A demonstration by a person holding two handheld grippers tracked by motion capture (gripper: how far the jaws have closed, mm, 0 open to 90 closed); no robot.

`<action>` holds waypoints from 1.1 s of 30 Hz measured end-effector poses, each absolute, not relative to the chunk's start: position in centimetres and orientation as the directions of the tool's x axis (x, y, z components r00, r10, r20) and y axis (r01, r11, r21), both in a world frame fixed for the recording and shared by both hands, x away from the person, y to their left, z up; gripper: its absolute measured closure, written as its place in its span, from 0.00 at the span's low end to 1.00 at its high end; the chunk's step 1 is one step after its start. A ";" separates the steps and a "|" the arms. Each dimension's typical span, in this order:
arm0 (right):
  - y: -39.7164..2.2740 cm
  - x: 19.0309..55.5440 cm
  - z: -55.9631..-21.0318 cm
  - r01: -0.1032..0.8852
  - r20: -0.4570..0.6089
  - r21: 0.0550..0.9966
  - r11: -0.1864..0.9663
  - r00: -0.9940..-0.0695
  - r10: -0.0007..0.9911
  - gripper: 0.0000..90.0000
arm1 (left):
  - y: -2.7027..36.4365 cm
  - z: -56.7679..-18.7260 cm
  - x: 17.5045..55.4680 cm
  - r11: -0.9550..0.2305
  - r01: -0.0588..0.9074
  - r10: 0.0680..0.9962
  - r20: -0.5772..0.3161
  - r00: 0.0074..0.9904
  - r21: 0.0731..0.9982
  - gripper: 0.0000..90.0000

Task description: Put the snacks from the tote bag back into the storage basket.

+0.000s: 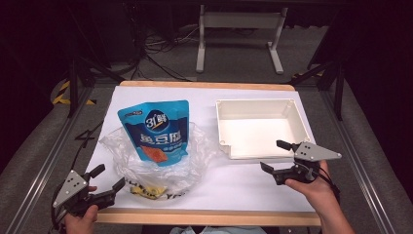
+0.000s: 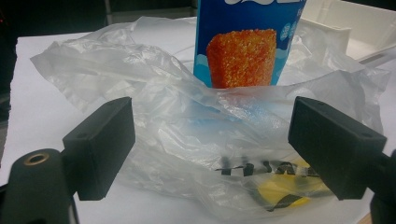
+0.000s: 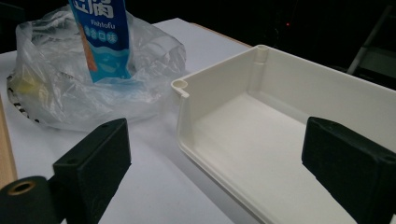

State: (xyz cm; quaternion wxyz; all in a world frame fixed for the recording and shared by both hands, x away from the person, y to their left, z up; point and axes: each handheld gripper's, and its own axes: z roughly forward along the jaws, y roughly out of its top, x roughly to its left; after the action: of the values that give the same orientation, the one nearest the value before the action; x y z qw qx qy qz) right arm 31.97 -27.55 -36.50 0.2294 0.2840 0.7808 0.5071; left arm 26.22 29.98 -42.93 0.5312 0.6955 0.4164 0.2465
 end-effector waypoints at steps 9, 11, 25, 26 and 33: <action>-27.2 32.1 -35.5 0.182 -0.076 0.930 0.319 -0.756 0.650 0.13 | 30.0 -42.9 26.2 -0.089 0.317 0.843 -0.099 0.529 0.944 0.17; -27.1 32.2 -35.5 0.177 -0.069 0.935 0.306 -0.757 0.650 0.13 | 29.9 -42.9 26.2 -0.088 0.317 0.844 -0.098 0.528 0.945 0.17; -24.6 33.6 -34.3 0.136 -0.076 0.938 0.319 -0.817 0.572 0.19 | 30.0 -42.9 26.2 -0.088 0.310 0.841 -0.097 0.533 0.947 0.17; -24.3 33.7 -34.2 0.130 -0.077 0.940 0.316 -0.821 0.566 0.19 | 30.0 -42.9 26.1 -0.091 0.311 0.841 -0.094 0.534 0.946 0.17; -22.8 34.5 -33.6 0.104 -0.068 0.952 0.288 -0.845 0.530 0.18 | 30.0 -42.9 26.2 -0.090 0.313 0.840 -0.096 0.533 0.945 0.17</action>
State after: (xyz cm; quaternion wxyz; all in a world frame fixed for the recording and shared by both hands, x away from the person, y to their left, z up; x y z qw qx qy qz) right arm 34.49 -22.78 -33.56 0.1899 0.2031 0.7798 0.5609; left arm 26.16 30.01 -42.91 0.5320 0.6955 0.4145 0.2479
